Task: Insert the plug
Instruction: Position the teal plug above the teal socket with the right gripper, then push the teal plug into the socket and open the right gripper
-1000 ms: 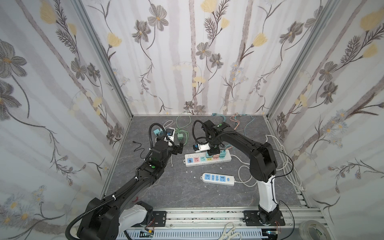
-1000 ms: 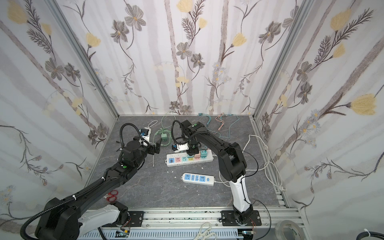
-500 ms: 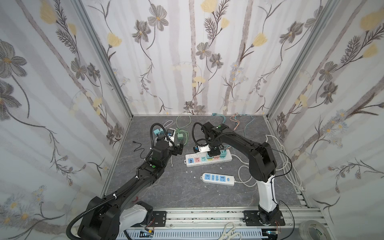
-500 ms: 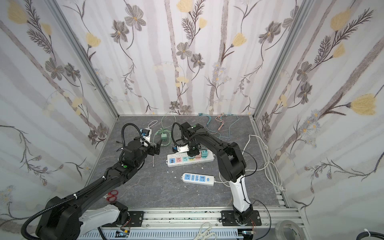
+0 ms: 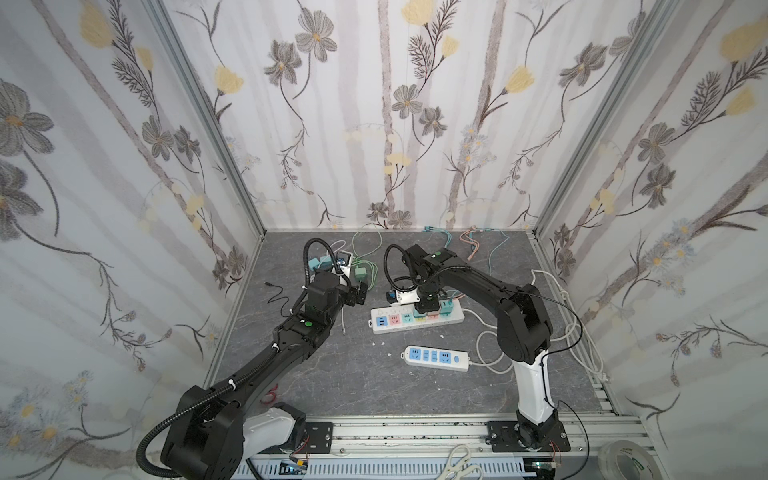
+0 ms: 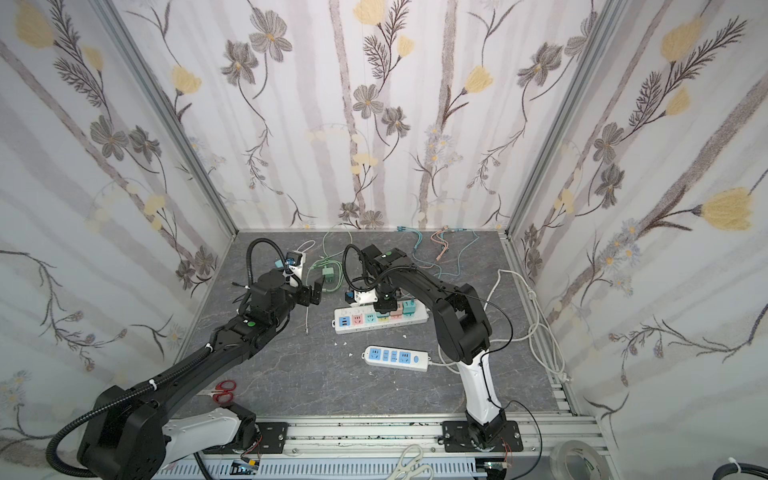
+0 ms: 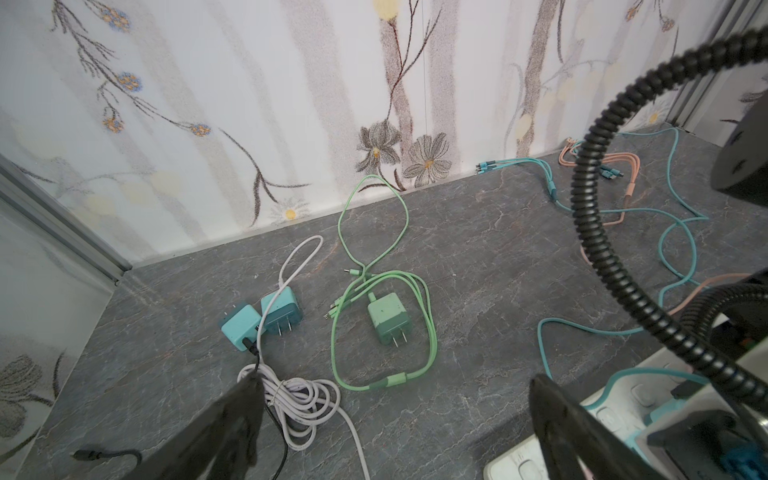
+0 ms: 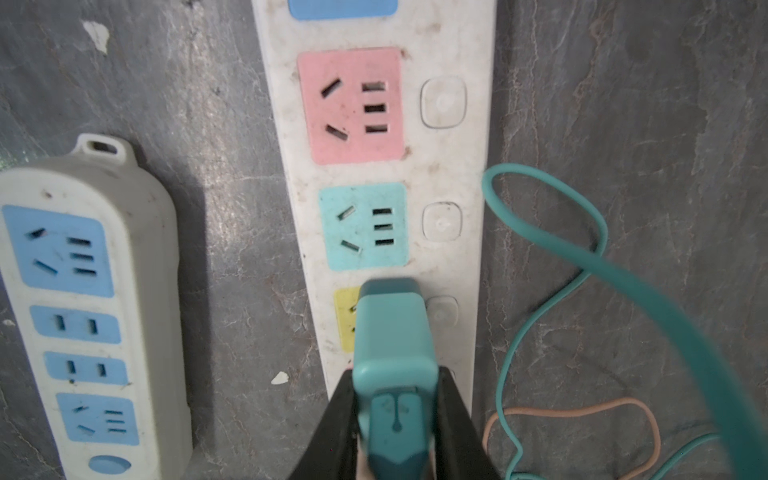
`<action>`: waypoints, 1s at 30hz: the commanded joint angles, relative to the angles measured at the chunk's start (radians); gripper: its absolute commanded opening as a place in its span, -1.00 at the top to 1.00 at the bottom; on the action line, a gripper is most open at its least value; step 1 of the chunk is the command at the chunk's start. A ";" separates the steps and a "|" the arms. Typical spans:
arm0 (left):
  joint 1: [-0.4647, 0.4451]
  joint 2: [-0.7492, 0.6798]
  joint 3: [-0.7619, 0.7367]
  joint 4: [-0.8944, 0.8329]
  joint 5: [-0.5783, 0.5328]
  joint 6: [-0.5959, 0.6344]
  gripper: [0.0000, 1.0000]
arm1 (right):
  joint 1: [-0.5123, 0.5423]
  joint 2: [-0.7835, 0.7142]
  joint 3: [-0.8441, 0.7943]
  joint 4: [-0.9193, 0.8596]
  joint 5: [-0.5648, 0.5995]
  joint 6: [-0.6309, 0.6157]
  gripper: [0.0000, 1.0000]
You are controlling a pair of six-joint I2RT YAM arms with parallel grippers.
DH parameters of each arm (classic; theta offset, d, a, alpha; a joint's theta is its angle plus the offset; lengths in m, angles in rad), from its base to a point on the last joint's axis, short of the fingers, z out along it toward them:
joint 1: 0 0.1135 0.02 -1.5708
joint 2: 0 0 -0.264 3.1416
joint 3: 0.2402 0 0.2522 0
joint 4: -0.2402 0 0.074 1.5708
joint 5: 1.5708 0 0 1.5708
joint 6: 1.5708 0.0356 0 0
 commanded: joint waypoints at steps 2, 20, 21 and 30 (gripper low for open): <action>0.015 0.039 0.046 -0.066 0.029 -0.040 -1.00 | 0.003 0.030 0.021 -0.062 0.077 0.227 0.90; 0.047 0.294 0.269 -0.351 0.012 -0.255 -1.00 | 0.012 -0.247 -0.081 0.024 -0.049 0.107 -0.98; 0.048 0.302 0.278 -0.358 0.013 -0.265 -1.00 | 0.011 -0.262 -0.095 0.037 -0.047 0.110 -0.99; 0.073 0.402 0.377 -0.473 0.009 -0.338 -1.00 | -0.015 -0.471 -0.281 0.283 -0.045 0.265 -0.99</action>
